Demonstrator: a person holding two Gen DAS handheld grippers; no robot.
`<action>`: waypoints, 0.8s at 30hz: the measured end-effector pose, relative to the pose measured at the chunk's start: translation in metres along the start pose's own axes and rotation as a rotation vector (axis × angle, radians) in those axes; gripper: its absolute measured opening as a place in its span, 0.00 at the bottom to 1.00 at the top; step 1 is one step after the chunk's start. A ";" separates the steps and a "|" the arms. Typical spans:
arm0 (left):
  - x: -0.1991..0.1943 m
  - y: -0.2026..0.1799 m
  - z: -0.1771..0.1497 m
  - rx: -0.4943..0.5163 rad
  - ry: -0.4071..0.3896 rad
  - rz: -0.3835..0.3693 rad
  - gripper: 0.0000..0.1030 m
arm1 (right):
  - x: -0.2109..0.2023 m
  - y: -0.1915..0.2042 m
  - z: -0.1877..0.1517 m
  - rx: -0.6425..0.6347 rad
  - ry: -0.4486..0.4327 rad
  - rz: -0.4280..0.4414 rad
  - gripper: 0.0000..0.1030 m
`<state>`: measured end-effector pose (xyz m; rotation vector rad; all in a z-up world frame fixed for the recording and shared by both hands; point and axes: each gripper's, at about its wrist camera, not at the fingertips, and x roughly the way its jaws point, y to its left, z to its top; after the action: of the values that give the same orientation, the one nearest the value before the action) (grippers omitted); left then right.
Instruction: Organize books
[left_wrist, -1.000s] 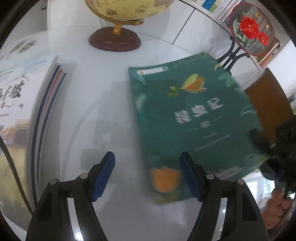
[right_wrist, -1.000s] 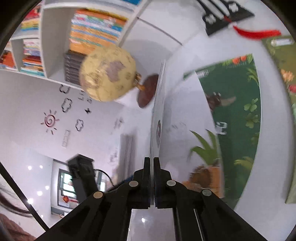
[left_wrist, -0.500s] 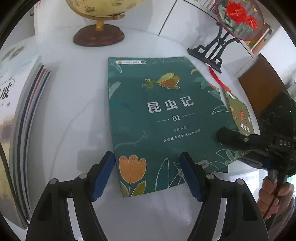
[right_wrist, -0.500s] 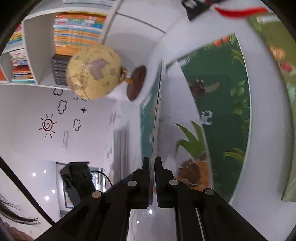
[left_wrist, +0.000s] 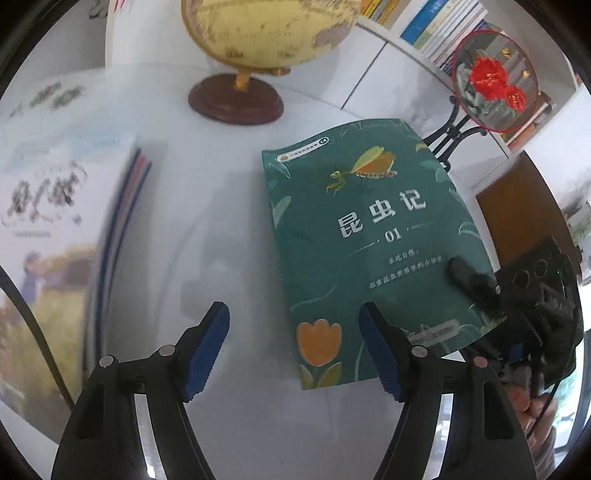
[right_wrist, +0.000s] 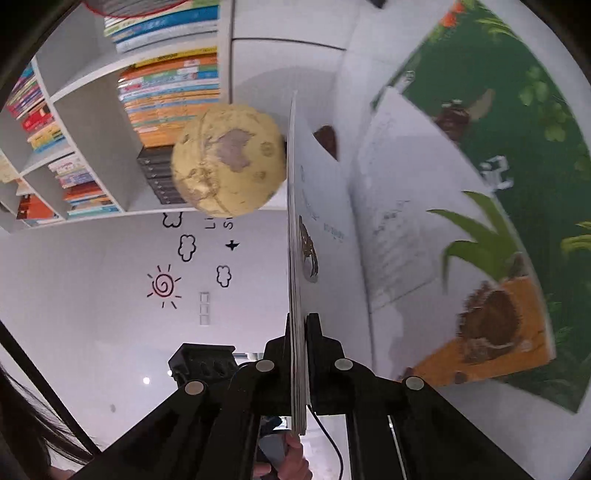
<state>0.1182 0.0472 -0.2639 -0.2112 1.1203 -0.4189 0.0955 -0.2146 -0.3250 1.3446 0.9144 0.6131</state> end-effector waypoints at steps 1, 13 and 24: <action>-0.001 0.000 0.003 0.001 -0.002 0.002 0.68 | 0.002 0.006 -0.001 0.000 0.000 0.023 0.04; -0.038 0.008 0.029 -0.020 -0.063 -0.019 0.68 | 0.001 0.053 -0.002 0.015 -0.037 0.169 0.04; -0.075 0.012 0.044 -0.068 -0.115 -0.051 0.68 | 0.009 0.091 -0.010 -0.028 -0.020 0.233 0.04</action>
<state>0.1329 0.0879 -0.1880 -0.3204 1.0180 -0.4094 0.1035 -0.1876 -0.2377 1.4413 0.7354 0.7863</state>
